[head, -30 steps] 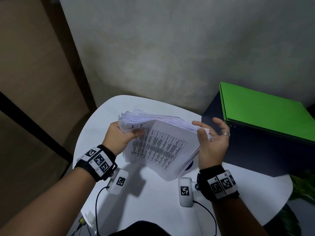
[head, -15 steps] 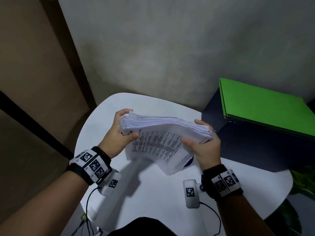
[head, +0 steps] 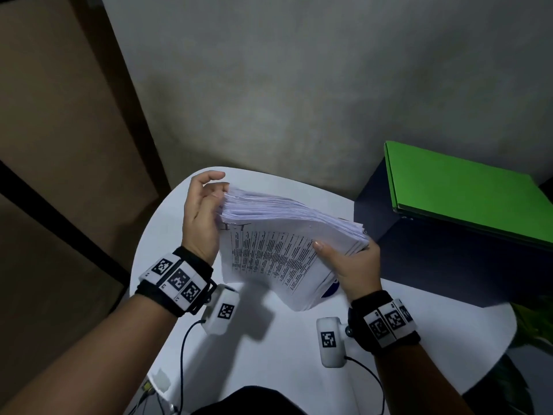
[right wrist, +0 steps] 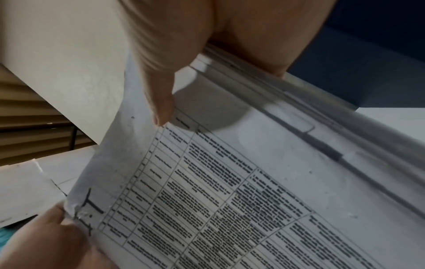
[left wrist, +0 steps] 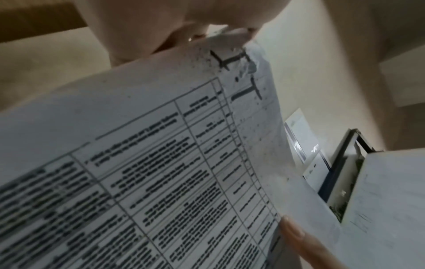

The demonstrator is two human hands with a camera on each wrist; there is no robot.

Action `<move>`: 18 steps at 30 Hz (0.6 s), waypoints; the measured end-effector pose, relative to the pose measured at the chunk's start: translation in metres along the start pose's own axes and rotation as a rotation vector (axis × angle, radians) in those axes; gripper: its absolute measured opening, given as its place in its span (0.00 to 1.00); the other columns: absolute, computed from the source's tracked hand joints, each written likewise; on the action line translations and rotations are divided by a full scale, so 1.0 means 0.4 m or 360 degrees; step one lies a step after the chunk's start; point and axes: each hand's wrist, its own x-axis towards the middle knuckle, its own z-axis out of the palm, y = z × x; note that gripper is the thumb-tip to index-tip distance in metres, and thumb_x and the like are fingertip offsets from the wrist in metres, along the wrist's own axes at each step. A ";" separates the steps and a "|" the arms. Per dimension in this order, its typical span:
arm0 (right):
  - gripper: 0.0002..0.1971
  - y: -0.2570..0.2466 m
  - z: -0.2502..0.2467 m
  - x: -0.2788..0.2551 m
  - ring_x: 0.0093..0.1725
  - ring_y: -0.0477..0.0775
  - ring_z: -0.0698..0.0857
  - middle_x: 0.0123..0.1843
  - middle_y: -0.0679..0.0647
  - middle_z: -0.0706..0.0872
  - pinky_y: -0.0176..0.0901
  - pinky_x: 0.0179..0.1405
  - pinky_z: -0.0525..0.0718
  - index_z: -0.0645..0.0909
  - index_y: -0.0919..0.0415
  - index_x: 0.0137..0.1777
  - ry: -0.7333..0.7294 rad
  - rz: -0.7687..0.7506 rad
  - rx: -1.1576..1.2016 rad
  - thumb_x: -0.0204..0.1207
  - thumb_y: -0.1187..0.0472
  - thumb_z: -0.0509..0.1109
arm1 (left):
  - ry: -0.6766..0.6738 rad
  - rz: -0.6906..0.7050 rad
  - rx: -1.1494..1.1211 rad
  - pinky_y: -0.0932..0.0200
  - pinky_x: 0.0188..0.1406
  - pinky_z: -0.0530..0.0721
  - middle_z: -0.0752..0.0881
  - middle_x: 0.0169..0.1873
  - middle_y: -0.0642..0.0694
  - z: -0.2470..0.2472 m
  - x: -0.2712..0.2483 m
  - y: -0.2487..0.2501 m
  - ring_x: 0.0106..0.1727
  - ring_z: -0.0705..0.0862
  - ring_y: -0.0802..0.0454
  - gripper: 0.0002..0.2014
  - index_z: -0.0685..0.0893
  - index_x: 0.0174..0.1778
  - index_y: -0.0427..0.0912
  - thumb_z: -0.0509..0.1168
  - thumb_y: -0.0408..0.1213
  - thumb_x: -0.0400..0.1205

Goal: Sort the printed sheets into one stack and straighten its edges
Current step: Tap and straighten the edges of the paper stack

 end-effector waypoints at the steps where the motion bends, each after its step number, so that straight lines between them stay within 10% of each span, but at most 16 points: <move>1: 0.24 0.001 0.001 0.000 0.52 0.55 0.93 0.52 0.58 0.94 0.51 0.57 0.90 0.85 0.70 0.60 0.0004 -0.0002 -0.0007 0.63 0.73 0.85 | -0.0008 0.0042 0.0054 0.55 0.48 0.79 0.88 0.47 0.46 0.003 0.002 0.008 0.48 0.83 0.46 0.14 0.80 0.60 0.39 0.59 0.38 0.81; 12: 0.21 0.006 0.004 0.004 0.51 0.57 0.93 0.51 0.60 0.93 0.48 0.52 0.90 0.85 0.71 0.58 -0.0012 0.0017 0.0033 0.65 0.74 0.83 | -0.0133 0.0133 0.0470 0.53 0.57 0.83 0.89 0.48 0.44 0.023 0.022 0.034 0.52 0.87 0.52 0.20 0.77 0.64 0.48 0.71 0.43 0.77; 18: 0.23 0.009 0.004 0.002 0.54 0.59 0.92 0.53 0.61 0.93 0.54 0.57 0.90 0.85 0.68 0.61 -0.0028 -0.0003 0.0015 0.65 0.71 0.84 | -0.0061 0.0130 0.0486 0.58 0.37 0.84 0.89 0.45 0.39 0.022 0.038 0.028 0.44 0.86 0.48 0.10 0.82 0.56 0.46 0.67 0.35 0.79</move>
